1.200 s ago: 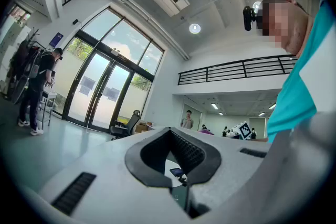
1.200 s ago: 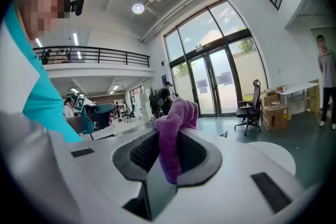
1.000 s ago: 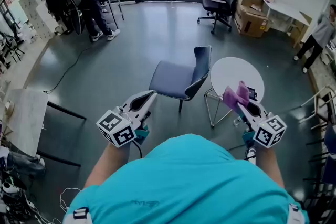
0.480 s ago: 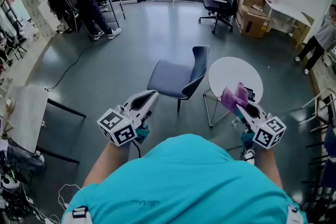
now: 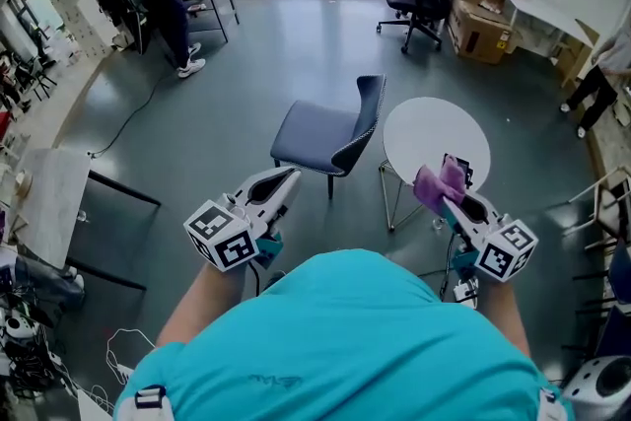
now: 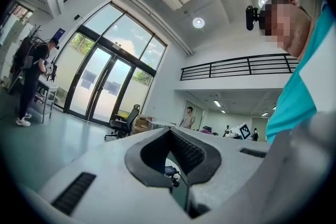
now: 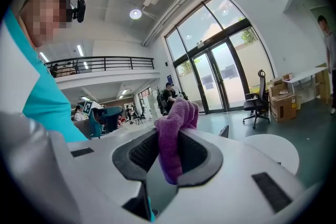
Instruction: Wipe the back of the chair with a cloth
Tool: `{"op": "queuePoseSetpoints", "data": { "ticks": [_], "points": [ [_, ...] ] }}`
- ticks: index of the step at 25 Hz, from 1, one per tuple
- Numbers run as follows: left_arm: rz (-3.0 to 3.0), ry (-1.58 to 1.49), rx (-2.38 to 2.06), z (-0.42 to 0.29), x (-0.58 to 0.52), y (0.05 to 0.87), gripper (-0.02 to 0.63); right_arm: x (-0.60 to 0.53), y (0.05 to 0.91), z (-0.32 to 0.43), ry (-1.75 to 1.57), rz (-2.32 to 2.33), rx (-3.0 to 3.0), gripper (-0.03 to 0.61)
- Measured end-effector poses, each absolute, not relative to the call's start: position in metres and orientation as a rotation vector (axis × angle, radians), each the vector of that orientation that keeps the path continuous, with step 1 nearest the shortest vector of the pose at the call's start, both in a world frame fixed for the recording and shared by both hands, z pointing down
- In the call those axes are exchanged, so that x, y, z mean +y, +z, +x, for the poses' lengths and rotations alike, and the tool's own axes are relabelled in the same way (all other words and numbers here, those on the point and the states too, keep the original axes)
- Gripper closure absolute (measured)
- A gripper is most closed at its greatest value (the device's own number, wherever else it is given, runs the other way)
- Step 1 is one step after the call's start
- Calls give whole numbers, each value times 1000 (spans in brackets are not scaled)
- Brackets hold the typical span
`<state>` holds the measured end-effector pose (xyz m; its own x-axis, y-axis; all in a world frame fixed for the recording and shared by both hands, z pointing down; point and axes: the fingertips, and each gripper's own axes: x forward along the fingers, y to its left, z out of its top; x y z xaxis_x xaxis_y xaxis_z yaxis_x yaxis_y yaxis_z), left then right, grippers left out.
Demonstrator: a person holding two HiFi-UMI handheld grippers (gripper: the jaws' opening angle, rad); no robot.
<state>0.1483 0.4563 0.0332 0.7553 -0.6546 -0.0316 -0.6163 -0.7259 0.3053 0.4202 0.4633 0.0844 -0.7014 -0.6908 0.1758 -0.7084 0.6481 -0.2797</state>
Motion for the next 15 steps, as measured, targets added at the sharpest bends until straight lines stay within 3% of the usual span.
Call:
{"op": "queuePoseSetpoints", "data": {
  "ticks": [6,15],
  "points": [
    [2636,-177,-1014,140,448,47,618,445,99,412,554,1142,-2797,489],
    [2615,-249,-964,36,349,69,618,349,104,308,512,1164,-2754,489]
  ]
}}
